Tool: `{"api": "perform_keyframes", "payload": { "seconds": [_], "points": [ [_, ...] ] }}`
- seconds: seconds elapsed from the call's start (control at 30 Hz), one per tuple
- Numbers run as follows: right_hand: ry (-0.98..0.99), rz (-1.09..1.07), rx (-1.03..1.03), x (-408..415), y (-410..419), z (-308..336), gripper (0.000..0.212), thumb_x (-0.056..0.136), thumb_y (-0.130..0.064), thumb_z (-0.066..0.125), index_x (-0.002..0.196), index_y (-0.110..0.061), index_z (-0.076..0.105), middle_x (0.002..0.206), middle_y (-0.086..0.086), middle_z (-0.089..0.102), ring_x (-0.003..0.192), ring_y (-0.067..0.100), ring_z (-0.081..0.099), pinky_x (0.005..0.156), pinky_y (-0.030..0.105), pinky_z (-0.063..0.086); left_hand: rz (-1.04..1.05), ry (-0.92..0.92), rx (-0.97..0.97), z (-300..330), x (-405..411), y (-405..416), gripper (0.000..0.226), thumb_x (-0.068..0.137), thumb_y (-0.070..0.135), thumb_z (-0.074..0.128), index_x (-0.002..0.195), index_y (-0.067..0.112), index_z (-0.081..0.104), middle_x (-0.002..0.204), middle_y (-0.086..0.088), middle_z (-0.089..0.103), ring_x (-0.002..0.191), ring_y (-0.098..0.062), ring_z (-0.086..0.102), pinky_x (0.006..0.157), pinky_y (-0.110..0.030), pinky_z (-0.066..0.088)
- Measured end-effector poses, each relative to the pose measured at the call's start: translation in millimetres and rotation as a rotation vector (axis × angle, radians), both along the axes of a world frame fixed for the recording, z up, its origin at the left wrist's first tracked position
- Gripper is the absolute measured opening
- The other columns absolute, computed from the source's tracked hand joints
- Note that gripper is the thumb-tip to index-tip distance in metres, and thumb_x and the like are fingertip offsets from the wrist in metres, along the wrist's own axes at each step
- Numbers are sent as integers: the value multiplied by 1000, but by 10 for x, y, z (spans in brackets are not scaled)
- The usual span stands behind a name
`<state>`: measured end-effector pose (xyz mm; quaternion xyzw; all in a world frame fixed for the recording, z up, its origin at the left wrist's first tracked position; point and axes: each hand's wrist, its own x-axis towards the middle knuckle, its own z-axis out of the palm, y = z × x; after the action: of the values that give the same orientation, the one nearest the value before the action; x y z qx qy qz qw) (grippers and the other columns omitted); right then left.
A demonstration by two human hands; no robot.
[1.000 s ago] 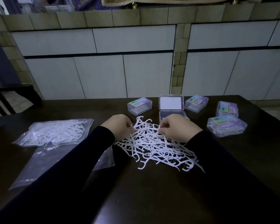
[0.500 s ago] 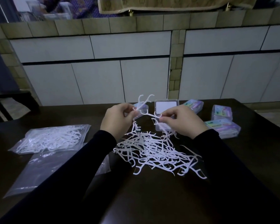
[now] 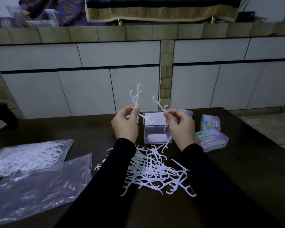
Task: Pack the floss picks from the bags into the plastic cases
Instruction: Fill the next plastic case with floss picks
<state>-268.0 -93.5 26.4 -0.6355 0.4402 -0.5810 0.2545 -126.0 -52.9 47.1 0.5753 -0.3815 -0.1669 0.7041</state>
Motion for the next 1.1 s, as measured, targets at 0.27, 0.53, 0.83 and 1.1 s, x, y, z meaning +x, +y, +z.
{"api": "perform_keyframes", "payload": {
  "seconds": [0.27, 0.53, 0.83, 1.1],
  "points": [
    [22, 103, 225, 35, -225, -176, 10, 90, -30, 64, 99, -26, 68, 94, -11, 64, 92, 6, 58, 91, 33, 52, -22, -56, 95, -173, -58, -20, 13, 91, 29, 64, 99, 20, 69, 88, 9, 67, 82, -5, 58, 68, -12, 46],
    [554, -40, 236, -101, -224, -120, 16, 92, -43, 58, 105, -35, 65, 97, -12, 55, 102, 14, 40, 94, 35, 29, -37, -49, 108, -226, -33, -12, 11, 91, 29, 63, 98, 22, 68, 96, 3, 69, 98, -12, 61, 71, -12, 45],
    [715, 164, 231, -178, -223, -80, 22, 92, -45, 57, 108, -36, 68, 104, -15, 66, 108, 15, 54, 102, 42, 40, -61, -102, 116, -225, -42, 23, 5, 90, 29, 63, 92, 26, 66, 86, 7, 66, 84, -10, 59, 72, -20, 47],
    [907, 59, 230, -286, -187, 30, 74, 72, -73, 61, 134, -35, 47, 138, -3, 51, 127, 20, 44, 105, 47, 33, -68, -88, 111, -217, -27, 24, 10, 90, 29, 64, 82, 35, 61, 89, 10, 66, 95, -12, 61, 81, -24, 51]
  ]
}}
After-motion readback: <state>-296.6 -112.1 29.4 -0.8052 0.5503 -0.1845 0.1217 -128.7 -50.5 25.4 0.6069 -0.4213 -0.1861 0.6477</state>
